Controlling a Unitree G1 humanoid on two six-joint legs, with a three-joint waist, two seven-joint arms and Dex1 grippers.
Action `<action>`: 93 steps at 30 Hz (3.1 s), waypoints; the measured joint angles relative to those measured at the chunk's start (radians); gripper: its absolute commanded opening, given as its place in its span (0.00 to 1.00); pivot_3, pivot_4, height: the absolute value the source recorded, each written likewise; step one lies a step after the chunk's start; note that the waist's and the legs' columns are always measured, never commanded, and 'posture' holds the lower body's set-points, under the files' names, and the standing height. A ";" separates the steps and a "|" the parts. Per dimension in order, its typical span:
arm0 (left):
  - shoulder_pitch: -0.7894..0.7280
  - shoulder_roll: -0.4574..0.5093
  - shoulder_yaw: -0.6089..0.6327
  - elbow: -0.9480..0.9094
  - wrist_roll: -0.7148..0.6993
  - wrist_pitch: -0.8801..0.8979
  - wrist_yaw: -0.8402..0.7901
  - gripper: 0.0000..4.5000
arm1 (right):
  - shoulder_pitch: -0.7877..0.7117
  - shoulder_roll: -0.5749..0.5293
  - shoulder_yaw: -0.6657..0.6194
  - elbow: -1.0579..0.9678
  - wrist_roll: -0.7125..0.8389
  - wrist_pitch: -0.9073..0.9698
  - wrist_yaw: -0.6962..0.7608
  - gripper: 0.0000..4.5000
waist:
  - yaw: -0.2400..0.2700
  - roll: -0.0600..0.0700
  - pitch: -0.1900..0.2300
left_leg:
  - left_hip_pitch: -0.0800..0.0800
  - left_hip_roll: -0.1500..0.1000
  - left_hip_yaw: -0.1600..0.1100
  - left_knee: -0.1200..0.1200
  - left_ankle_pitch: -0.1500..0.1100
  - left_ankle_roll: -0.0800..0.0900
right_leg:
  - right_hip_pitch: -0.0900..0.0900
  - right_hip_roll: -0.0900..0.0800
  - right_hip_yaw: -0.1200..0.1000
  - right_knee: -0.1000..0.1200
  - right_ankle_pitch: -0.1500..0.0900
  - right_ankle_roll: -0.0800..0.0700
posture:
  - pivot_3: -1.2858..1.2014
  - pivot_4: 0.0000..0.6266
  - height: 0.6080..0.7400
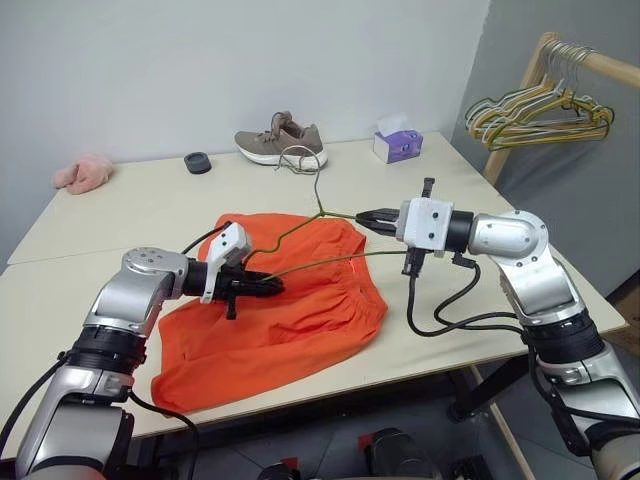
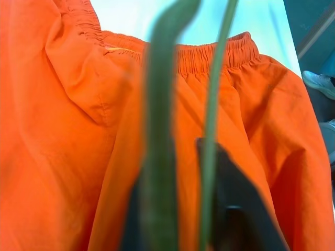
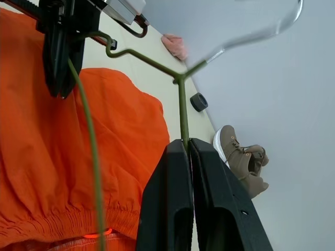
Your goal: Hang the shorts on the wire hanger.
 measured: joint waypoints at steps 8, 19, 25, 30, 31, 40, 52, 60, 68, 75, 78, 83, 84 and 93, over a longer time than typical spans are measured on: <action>0.046 0.001 0.004 -0.030 0.002 0.005 0.003 0.00 | 0.041 -0.042 0.004 -0.032 0.088 0.095 0.109 0.16 | 0.001 0.000 0.000 | 0.000 0.000 -0.001 0.000 0.000 0.000 | 0.000 -0.001 0.000 0.000 0.000 0.000 | 0.41 0.00 1.00; 0.087 0.045 0.004 -0.093 0.028 -0.043 0.000 0.00 | 0.097 -0.227 -0.037 -0.129 0.186 0.404 0.171 0.84 | 0.002 0.000 0.000 | 0.000 0.000 0.000 0.000 0.000 0.000 | 0.000 -0.002 0.000 0.000 0.000 0.000 | 0.40 0.00 1.00; 0.091 0.051 0.004 -0.136 0.028 -0.046 -0.017 0.00 | 0.095 -0.233 0.039 -0.097 0.133 0.424 0.173 0.84 | -0.004 0.000 0.000 | 0.000 0.000 0.001 0.001 0.000 0.001 | 0.000 -0.001 0.000 0.000 0.000 0.001 | 0.40 0.00 1.00; 0.091 0.055 0.003 -0.155 0.029 -0.046 -0.021 0.00 | 0.050 -0.227 0.139 -0.015 0.081 0.413 0.223 0.78 | -0.004 0.000 0.000 | 0.000 0.000 0.001 0.001 0.000 0.001 | 0.000 -0.001 0.000 0.000 0.000 0.001 | 0.41 0.00 1.00; 0.091 0.055 0.003 -0.160 0.029 -0.045 -0.021 0.00 | 0.030 -0.223 0.158 0.004 0.071 0.412 0.241 0.76 | -0.005 0.000 0.000 | 0.000 0.000 0.001 0.001 0.000 0.001 | 0.000 -0.001 0.000 0.000 0.000 0.001 | 0.41 0.00 1.00; 0.112 0.063 0.002 -0.199 0.033 -0.045 -0.018 0.00 | -0.023 -0.189 0.212 0.077 0.031 0.425 0.296 0.10 | -0.001 0.000 0.000 | 0.000 0.000 0.000 0.001 0.000 0.001 | 0.000 -0.002 0.000 0.000 0.000 0.001 | 0.41 0.00 1.00; 0.111 0.062 0.003 -0.204 0.040 -0.022 0.003 0.28 | -0.024 -0.165 0.220 0.056 0.034 0.540 0.301 0.00 | 0.000 0.000 0.000 | 0.000 0.000 -0.001 0.001 0.000 0.001 | 0.000 -0.002 -0.001 0.000 0.000 0.001 | 0.41 0.00 1.00; 0.112 0.000 0.073 -0.181 0.003 -0.026 0.095 0.62 | 0.023 -0.186 0.190 0.012 0.056 0.589 0.287 0.00 | 0.000 0.000 0.000 | 0.000 0.000 -0.001 0.001 0.000 0.001 | 0.001 -0.003 -0.001 0.000 0.000 0.001 | 0.41 0.00 1.00; 0.189 -0.001 0.264 -0.157 -0.053 -0.005 0.233 0.62 | 0.147 -0.259 0.063 -0.040 0.118 0.691 0.239 0.00 | -0.001 0.000 0.000 | 0.000 0.000 -0.001 0.001 0.000 0.001 | 0.000 -0.003 -0.001 0.000 0.000 0.001 | 0.41 0.00 1.00; 0.305 -0.021 0.363 -0.166 -0.085 -0.031 0.310 0.62 | 0.289 -0.295 -0.100 -0.109 0.215 0.849 0.170 0.00 | 0.000 0.000 -0.002 | 0.000 0.000 0.000 0.001 0.000 0.001 | 0.001 -0.003 0.000 0.000 0.000 0.001 | 0.41 0.00 1.00; 0.394 -0.045 0.362 -0.211 -0.081 -0.090 0.307 0.62 | 0.355 -0.301 -0.189 -0.112 0.255 0.929 0.124 0.00 | 0.003 -0.001 -0.002 | -0.001 0.000 0.001 0.001 0.000 0.001 | 0.001 -0.004 0.000 0.000 0.000 0.001 | 0.40 0.00 1.00; 0.452 -0.051 0.324 -0.333 -0.105 -0.123 0.249 0.75 | 0.417 -0.304 -0.261 -0.124 0.314 1.040 0.058 0.00 | 0.009 0.000 -0.003 | 0.001 0.000 0.004 0.002 0.001 0.002 | 0.002 -0.003 -0.001 0.000 0.001 0.002 | 0.40 0.00 1.00; 0.458 -0.049 0.313 -0.352 -0.107 -0.121 0.241 0.81 | 0.425 -0.303 -0.263 -0.123 0.319 1.060 0.044 0.00 | 0.008 0.001 -0.004 | 0.001 0.000 0.005 0.002 0.001 0.002 | 0.002 -0.003 -0.001 0.000 0.001 0.002 | 0.40 0.00 1.00; 0.466 -0.037 0.225 -0.382 -0.055 -0.193 0.222 1.00 | 0.406 -0.259 -0.231 -0.077 0.360 1.195 -0.052 0.00 | 0.001 0.003 -0.005 | 0.001 0.000 0.010 0.001 0.001 0.003 | 0.002 -0.002 0.001 0.000 0.001 0.002 | 0.41 0.00 1.00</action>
